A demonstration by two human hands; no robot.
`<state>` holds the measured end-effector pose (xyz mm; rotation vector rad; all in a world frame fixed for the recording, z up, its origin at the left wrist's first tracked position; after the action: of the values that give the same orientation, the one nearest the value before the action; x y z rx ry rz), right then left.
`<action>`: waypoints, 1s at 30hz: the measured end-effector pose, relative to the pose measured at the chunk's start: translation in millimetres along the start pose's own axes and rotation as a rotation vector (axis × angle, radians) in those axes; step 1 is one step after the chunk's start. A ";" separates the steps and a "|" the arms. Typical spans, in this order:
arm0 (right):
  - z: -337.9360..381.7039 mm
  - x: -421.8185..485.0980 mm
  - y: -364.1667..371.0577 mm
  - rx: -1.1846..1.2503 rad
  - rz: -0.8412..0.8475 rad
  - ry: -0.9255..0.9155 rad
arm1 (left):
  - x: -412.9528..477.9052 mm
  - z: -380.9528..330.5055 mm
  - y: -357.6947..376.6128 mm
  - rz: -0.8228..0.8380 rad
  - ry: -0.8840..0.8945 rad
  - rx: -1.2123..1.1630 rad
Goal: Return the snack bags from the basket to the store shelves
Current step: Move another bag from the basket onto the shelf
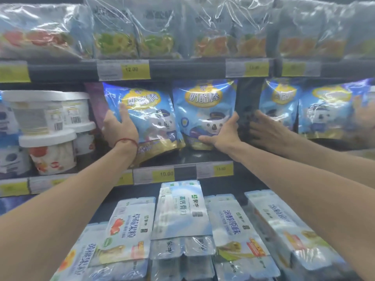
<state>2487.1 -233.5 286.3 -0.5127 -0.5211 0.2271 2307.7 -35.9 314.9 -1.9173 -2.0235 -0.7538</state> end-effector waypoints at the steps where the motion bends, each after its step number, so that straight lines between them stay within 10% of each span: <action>1: -0.5 2.6 3.0 -0.016 0.010 0.012 | -2.9 4.6 -0.5 0.048 0.024 -0.014; 23: 8.0 49.8 50.9 -0.188 0.030 0.142 | -20.1 23.6 -3.6 0.317 0.195 -0.044; 30: 13.6 13.0 30.6 -0.158 0.031 0.156 | -29.6 15.7 3.8 0.726 0.015 -0.378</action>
<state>2488.5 -197.5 286.0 -0.6867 -0.3810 0.1748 2317.0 -52.8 287.3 -2.5869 -1.0599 -0.9672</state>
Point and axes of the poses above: each hand's wrist, its own x-axis towards the middle knuckle, its own y-axis out of the palm, z = x × y, the point moved 1 cm from there along x, towards the middle knuckle, and after that the axes turned 9 degrees about -x, right-handed, at the moved point
